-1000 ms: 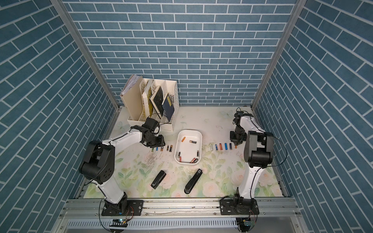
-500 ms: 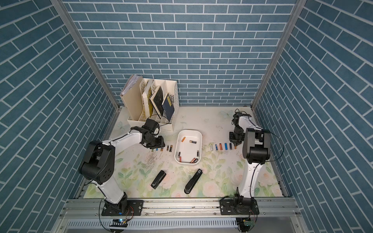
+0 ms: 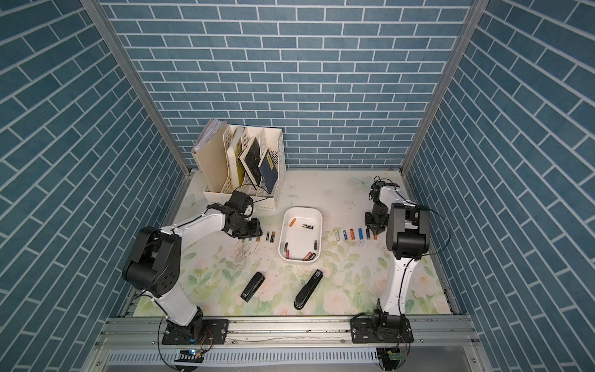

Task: Take the batteries out of the storage box
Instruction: Place the battery at the center of the board.

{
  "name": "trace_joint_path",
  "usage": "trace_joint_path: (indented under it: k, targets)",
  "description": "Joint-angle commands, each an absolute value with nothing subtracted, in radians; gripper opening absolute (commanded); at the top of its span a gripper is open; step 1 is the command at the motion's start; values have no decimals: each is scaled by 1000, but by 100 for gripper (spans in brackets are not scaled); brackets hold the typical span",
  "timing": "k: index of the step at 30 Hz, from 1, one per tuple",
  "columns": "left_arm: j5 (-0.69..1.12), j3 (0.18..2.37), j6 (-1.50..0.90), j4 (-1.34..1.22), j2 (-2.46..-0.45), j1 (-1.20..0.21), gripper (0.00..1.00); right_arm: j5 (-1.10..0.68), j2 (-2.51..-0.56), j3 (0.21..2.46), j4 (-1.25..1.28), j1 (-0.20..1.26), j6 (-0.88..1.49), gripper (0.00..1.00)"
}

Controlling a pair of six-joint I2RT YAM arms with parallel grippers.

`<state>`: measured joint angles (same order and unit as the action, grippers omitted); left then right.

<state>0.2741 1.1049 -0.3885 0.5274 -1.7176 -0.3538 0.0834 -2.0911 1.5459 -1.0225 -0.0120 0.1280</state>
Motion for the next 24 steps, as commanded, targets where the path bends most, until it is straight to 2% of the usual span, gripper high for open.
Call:
trace_joint_path:
  k: [1,17,24]
  targets:
    - [264,1091,-392,532,-1689,-359,46,97,-2097,1551,-1028,-14,110,16]
    - [247,1122,-394,567,-1657,-360,46,90,-2041,1551,-1031,-14,114,25]
    - [167,1217,-400,644,-1654,-404,46,59,-1971,1562,-1039,6,115,26]
